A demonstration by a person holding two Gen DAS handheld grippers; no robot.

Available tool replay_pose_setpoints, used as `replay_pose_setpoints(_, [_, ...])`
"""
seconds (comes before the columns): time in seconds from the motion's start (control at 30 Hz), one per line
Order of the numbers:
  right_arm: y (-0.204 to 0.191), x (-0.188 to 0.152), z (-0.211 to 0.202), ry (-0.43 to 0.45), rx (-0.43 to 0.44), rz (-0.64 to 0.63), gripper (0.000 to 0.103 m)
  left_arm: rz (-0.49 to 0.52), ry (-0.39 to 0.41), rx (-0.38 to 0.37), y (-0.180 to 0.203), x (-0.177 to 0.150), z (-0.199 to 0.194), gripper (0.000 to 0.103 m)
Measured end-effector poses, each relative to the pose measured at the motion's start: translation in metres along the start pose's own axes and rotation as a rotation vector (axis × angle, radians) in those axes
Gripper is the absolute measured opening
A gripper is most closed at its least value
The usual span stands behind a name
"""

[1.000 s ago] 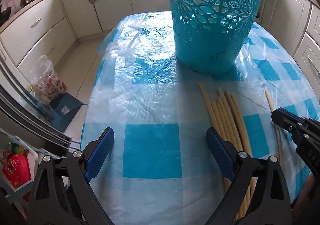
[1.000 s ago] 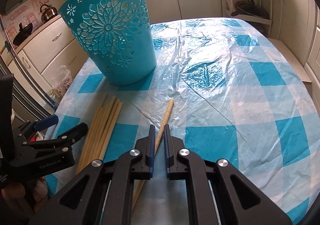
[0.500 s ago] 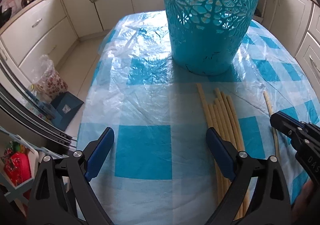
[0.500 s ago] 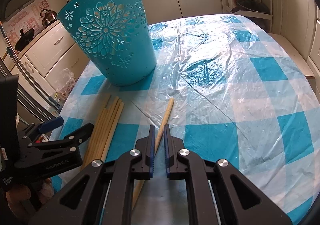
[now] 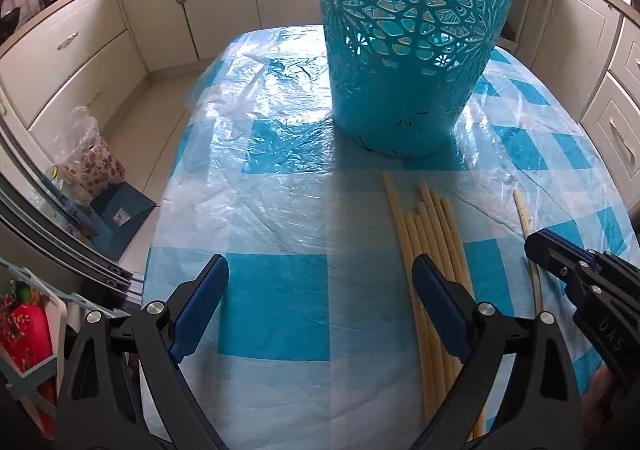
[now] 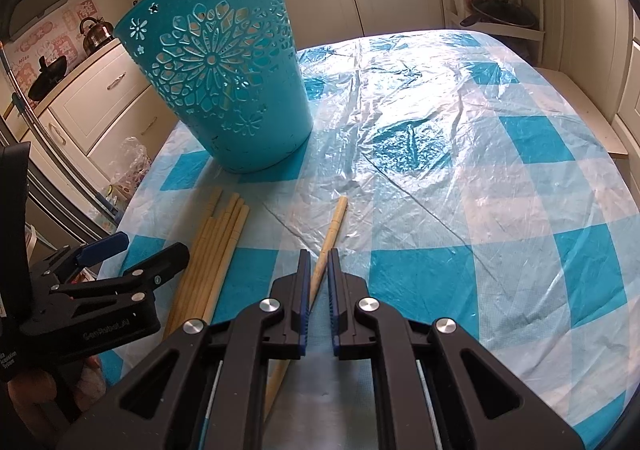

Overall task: Organize utensils
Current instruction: 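Move the left gripper back down toward the remaining chopsticks, then grasp a chopstick with the left gripper and lift it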

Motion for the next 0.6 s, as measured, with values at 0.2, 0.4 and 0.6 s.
replay_pose_setpoints(0.2, [0.000, 0.000, 0.000, -0.002, 0.007, 0.006, 0.009, -0.009, -0.017, 0.001, 0.000, 0.004, 0.003, 0.089])
replay_pose_setpoints(0.4, [0.002, 0.001, 0.000, -0.005, 0.013, 0.014, 0.009, -0.001, -0.038, 0.016, 0.005, 0.009, 0.008, 0.089])
replay_pose_setpoints(0.6, [0.003, 0.001, 0.000, -0.008, 0.021, 0.022, 0.009, -0.005, -0.048, 0.025, 0.004, 0.011, 0.012, 0.086])
Point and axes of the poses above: each gripper's, at about its wrist camera, not at the fingertips, and z roughly the way its jaws point, y to its right, x to its top, the point moved 4 cm from there along z, roughly the way its jaws point, and after that the axes turned 1 degree about x, right-handed, at the moved point
